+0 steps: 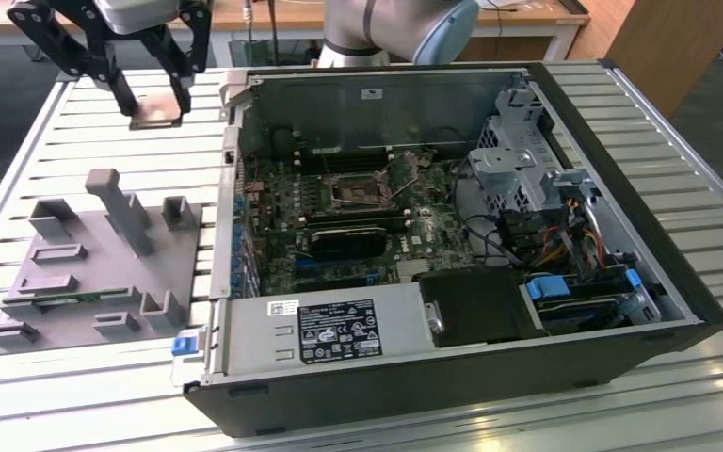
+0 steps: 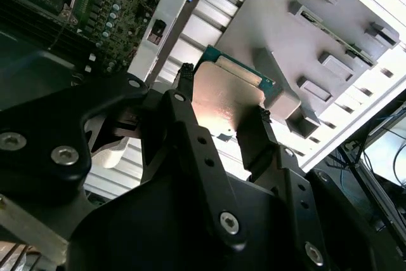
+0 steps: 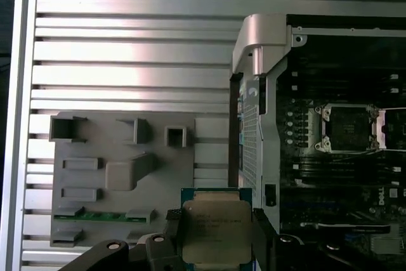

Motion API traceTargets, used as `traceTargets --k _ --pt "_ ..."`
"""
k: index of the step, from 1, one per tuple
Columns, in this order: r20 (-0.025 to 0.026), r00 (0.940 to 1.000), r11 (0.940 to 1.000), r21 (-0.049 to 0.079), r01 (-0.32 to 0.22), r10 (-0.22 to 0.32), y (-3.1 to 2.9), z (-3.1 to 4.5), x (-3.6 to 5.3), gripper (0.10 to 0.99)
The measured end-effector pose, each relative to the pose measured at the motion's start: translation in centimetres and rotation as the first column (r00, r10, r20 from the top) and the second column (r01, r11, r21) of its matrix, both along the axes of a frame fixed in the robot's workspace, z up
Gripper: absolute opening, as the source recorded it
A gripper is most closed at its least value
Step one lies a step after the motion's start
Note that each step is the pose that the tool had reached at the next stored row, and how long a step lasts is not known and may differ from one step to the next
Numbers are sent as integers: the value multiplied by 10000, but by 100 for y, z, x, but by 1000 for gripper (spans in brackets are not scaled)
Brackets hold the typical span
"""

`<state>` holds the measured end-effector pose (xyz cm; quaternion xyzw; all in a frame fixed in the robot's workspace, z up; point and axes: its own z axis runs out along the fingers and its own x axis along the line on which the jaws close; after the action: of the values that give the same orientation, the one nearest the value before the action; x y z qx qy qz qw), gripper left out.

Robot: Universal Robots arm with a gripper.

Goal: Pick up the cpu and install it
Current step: 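Pick up the cpu and move it towards the insertion slot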

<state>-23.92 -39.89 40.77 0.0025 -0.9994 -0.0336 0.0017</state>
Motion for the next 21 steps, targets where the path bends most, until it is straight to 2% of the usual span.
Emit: traceTargets --k 21 --pt "0 10000 10000 3 -45 45 128 -3 482 525"
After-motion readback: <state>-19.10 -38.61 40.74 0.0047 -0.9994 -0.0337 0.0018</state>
